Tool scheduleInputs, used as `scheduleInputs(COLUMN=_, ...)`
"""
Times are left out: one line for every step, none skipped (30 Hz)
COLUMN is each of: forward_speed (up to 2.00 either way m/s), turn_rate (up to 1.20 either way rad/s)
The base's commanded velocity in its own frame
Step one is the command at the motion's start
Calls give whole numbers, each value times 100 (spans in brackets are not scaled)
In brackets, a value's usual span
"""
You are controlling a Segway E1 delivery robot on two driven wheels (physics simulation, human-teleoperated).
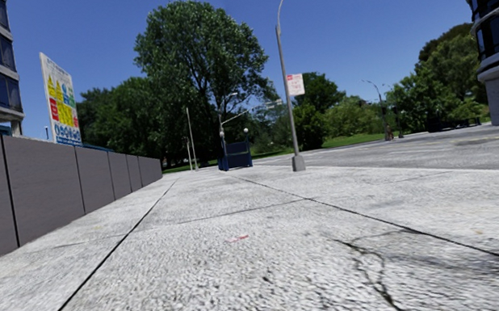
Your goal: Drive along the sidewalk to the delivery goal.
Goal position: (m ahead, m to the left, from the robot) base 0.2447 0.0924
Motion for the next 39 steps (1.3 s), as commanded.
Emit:
scheduleInputs(forward_speed=178, turn_rate=35)
scheduleInputs(forward_speed=175, turn_rate=30)
scheduleInputs(forward_speed=168, turn_rate=24)
scheduleInputs(forward_speed=165, turn_rate=22)
scheduleInputs(forward_speed=165, turn_rate=22)
scheduleInputs(forward_speed=164, turn_rate=21)
scheduleInputs(forward_speed=164, turn_rate=21)
scheduleInputs(forward_speed=162, turn_rate=19)
scheduleInputs(forward_speed=162, turn_rate=19)
scheduleInputs(forward_speed=134, turn_rate=0)
scheduleInputs(forward_speed=0, turn_rate=0)
scheduleInputs(forward_speed=0, turn_rate=0)
scheduleInputs(forward_speed=0, turn_rate=0)
scheduleInputs(forward_speed=0, turn_rate=0)
scheduleInputs(forward_speed=0, turn_rate=0)
scheduleInputs(forward_speed=0, turn_rate=0)
scheduleInputs(forward_speed=0, turn_rate=0)
scheduleInputs(forward_speed=0, turn_rate=0)
scheduleInputs(forward_speed=0, turn_rate=0)
scheduleInputs(forward_speed=0, turn_rate=0)
scheduleInputs(forward_speed=0, turn_rate=0)
scheduleInputs(forward_speed=0, turn_rate=0)
scheduleInputs(forward_speed=0, turn_rate=0)
scheduleInputs(forward_speed=0, turn_rate=0)
scheduleInputs(forward_speed=0, turn_rate=0)
scheduleInputs(forward_speed=0, turn_rate=0)
scheduleInputs(forward_speed=0, turn_rate=0)
scheduleInputs(forward_speed=0, turn_rate=0)
scheduleInputs(forward_speed=0, turn_rate=0)
scheduleInputs(forward_speed=0, turn_rate=0)
scheduleInputs(forward_speed=0, turn_rate=0)
scheduleInputs(forward_speed=0, turn_rate=0)
scheduleInputs(forward_speed=0, turn_rate=0)
scheduleInputs(forward_speed=0, turn_rate=0)
scheduleInputs(forward_speed=0, turn_rate=0)
scheduleInputs(forward_speed=0, turn_rate=0)
scheduleInputs(forward_speed=0, turn_rate=0)
scheduleInputs(forward_speed=0, turn_rate=0)
scheduleInputs(forward_speed=0, turn_rate=0)
